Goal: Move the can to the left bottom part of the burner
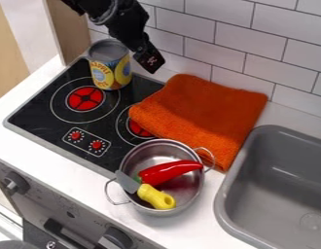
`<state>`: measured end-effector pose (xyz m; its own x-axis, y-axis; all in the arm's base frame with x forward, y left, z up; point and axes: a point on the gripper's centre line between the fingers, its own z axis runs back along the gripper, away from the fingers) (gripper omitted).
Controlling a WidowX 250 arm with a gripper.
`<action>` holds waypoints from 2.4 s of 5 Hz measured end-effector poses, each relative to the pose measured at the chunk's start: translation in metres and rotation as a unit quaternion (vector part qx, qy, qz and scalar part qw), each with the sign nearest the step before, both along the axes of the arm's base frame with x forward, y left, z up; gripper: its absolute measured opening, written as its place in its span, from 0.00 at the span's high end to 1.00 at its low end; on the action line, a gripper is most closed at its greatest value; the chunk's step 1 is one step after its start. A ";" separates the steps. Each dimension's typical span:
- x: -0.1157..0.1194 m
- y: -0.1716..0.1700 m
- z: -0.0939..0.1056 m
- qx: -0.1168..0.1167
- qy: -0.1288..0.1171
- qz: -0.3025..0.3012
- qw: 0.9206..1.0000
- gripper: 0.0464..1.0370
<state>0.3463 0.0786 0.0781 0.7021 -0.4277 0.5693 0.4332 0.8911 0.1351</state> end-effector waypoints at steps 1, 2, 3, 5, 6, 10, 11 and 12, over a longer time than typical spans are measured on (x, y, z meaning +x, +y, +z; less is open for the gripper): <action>0.018 0.007 -0.002 0.013 -0.011 0.032 0.999 0.04; 0.032 0.019 -0.003 0.023 -0.020 0.081 0.996 0.04; 0.042 0.032 -0.006 0.037 -0.026 0.106 0.993 0.04; 0.038 0.054 -0.010 0.063 -0.023 0.151 0.986 0.04; 0.030 0.061 -0.014 0.067 0.011 0.173 0.983 0.04; -0.016 0.083 -0.027 0.083 0.098 0.144 0.981 0.04; -0.024 0.097 -0.024 0.099 0.111 0.132 0.980 0.04; -0.028 0.108 -0.017 0.103 0.129 0.128 0.978 0.04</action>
<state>0.3181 0.1864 0.0611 0.9102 -0.3061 0.2790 0.2431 0.9402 0.2384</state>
